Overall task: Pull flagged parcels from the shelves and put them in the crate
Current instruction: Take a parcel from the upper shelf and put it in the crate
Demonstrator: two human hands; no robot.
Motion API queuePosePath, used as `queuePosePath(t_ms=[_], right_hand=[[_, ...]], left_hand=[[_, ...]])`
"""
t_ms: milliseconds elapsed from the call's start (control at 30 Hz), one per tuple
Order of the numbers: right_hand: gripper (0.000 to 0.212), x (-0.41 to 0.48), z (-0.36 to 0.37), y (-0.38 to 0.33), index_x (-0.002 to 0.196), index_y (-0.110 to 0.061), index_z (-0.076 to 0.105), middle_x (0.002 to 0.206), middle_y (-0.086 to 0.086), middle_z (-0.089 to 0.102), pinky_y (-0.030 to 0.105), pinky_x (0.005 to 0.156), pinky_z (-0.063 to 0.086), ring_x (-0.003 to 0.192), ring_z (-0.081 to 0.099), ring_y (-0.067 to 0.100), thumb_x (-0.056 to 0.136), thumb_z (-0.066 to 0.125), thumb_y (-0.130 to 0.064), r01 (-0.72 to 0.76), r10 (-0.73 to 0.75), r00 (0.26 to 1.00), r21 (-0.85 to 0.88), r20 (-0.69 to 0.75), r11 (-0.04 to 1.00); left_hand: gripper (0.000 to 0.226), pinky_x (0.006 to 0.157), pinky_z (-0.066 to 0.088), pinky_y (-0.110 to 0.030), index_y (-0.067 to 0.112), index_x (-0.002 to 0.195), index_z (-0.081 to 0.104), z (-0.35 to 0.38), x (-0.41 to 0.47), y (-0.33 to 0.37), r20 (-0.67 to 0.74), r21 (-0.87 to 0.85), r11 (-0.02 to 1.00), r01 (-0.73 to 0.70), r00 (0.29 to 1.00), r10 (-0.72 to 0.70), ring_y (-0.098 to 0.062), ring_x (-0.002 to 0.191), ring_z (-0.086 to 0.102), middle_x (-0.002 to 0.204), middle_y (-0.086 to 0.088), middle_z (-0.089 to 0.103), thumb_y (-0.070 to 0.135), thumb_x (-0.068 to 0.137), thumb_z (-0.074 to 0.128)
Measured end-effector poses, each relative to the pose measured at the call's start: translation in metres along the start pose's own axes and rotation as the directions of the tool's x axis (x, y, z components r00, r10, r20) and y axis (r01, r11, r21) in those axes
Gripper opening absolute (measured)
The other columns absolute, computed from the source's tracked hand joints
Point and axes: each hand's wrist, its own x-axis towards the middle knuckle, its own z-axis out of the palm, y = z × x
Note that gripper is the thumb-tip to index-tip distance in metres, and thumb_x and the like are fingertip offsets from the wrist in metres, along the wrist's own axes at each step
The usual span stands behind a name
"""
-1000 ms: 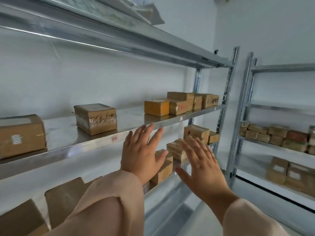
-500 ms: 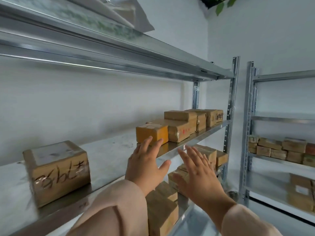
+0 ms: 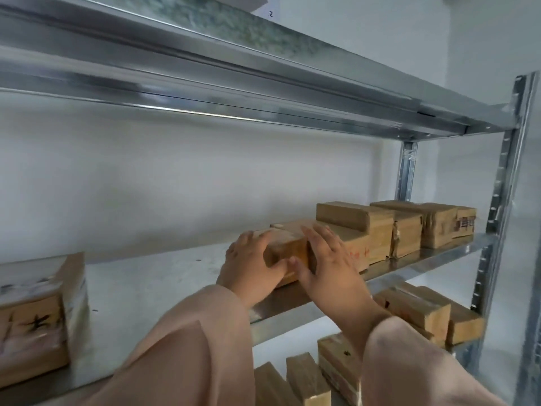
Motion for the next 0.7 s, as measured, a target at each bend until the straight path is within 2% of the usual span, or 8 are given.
queuePosePath(t_ms=[167, 300, 400, 433, 467, 533, 600, 700], right_hand=[[0.062, 0.014, 0.007, 0.032, 0.147, -0.031, 0.03, 0.155, -0.002, 0.028, 0.035, 0.115, 0.019, 0.144, 0.021, 0.017, 0.092, 0.048, -0.05, 0.066, -0.071, 0.996, 0.096, 0.052, 0.993], [0.063, 0.029, 0.004, 0.043, 0.145, -0.039, 0.03, 0.154, -0.009, 0.028, 0.028, 0.109, 0.021, 0.141, 0.023, 0.011, 0.087, 0.038, -0.06, 0.046, -0.058, 0.998, 0.275, 0.038, 0.96], [0.059, 0.035, 0.005, 0.043, 0.143, -0.045, 0.028, 0.154, -0.016, 0.026, 0.026, 0.108, 0.021, 0.141, 0.022, 0.007, 0.088, 0.038, -0.063, 0.027, -0.051, 0.997, 0.385, 0.053, 0.923], [0.058, 0.036, 0.005, 0.041, 0.144, -0.044, 0.03, 0.154, -0.016, 0.026, 0.025, 0.109, 0.02, 0.141, 0.022, 0.006, 0.089, 0.041, -0.06, 0.021, -0.05, 0.997, 0.425, 0.057, 0.905], [0.058, 0.038, 0.006, 0.038, 0.144, -0.041, 0.032, 0.154, -0.015, 0.027, 0.024, 0.11, 0.019, 0.141, 0.022, 0.006, 0.09, 0.043, -0.057, 0.008, -0.041, 0.998, 0.478, 0.057, 0.879], [0.062, 0.041, 0.005, 0.031, 0.145, -0.035, 0.034, 0.155, -0.011, 0.026, 0.025, 0.112, 0.021, 0.141, 0.02, 0.005, 0.088, 0.042, -0.058, -0.041, -0.003, 0.997, 0.592, 0.072, 0.805], [0.074, 0.043, 0.003, 0.022, 0.147, -0.035, 0.03, 0.157, -0.013, 0.018, 0.022, 0.109, 0.018, 0.139, 0.014, -0.003, 0.081, 0.035, -0.067, -0.056, 0.01, 0.997, 0.643, 0.074, 0.764], [0.078, 0.046, 0.004, 0.009, 0.148, -0.041, 0.025, 0.157, -0.02, 0.017, 0.024, 0.108, 0.017, 0.139, 0.017, -0.002, 0.078, 0.031, -0.075, -0.072, -0.034, 0.99, 0.695, 0.137, 0.716]], left_hand=[[0.067, 0.111, 0.033, -0.038, 0.039, 0.145, 0.033, 0.02, 0.026, 0.006, 0.044, 0.036, 0.992, 0.119, 0.992, -0.12, -0.029, 0.135, 0.038, 0.154, -0.002, 0.024, 0.058, 0.085, 0.056], [0.056, 0.108, 0.037, -0.031, 0.033, 0.139, 0.044, 0.022, 0.023, 0.005, -0.087, 0.06, 0.995, 0.074, 0.994, -0.068, -0.018, 0.126, 0.046, 0.143, 0.005, 0.042, 0.047, 0.087, 0.061], [0.035, 0.087, 0.043, -0.016, 0.036, 0.125, 0.053, 0.012, 0.017, 0.005, -0.18, -0.049, 0.996, 0.076, 0.98, -0.084, -0.004, 0.102, 0.054, 0.118, 0.015, 0.055, 0.037, 0.09, 0.061], [0.028, 0.08, 0.043, -0.013, 0.037, 0.118, 0.054, 0.007, 0.015, 0.005, -0.222, -0.108, 0.989, 0.098, 0.968, -0.12, -0.003, 0.096, 0.057, 0.111, 0.017, 0.057, 0.036, 0.091, 0.061], [0.026, 0.079, 0.047, -0.017, 0.036, 0.116, 0.056, 0.003, 0.013, 0.005, -0.265, -0.196, 0.973, 0.121, 0.949, -0.171, -0.007, 0.097, 0.06, 0.109, 0.015, 0.06, 0.035, 0.091, 0.061], [0.035, 0.092, 0.052, -0.032, 0.03, 0.126, 0.056, -0.005, 0.007, 0.004, -0.293, -0.483, 0.868, 0.119, 0.912, -0.288, -0.014, 0.106, 0.062, 0.117, 0.01, 0.063, 0.035, 0.091, 0.062], [0.041, 0.093, 0.055, -0.034, 0.03, 0.129, 0.055, -0.008, -0.004, 0.011, -0.26, -0.736, 0.677, 0.003, 0.922, -0.287, -0.013, 0.109, 0.064, 0.122, 0.008, 0.064, 0.04, 0.09, 0.063], [0.052, 0.092, 0.054, -0.032, 0.031, 0.129, 0.053, -0.006, -0.017, 0.02, -0.27, -0.851, 0.514, -0.11, 0.93, -0.249, -0.013, 0.112, 0.064, 0.124, 0.009, 0.064, 0.044, 0.08, 0.065]])
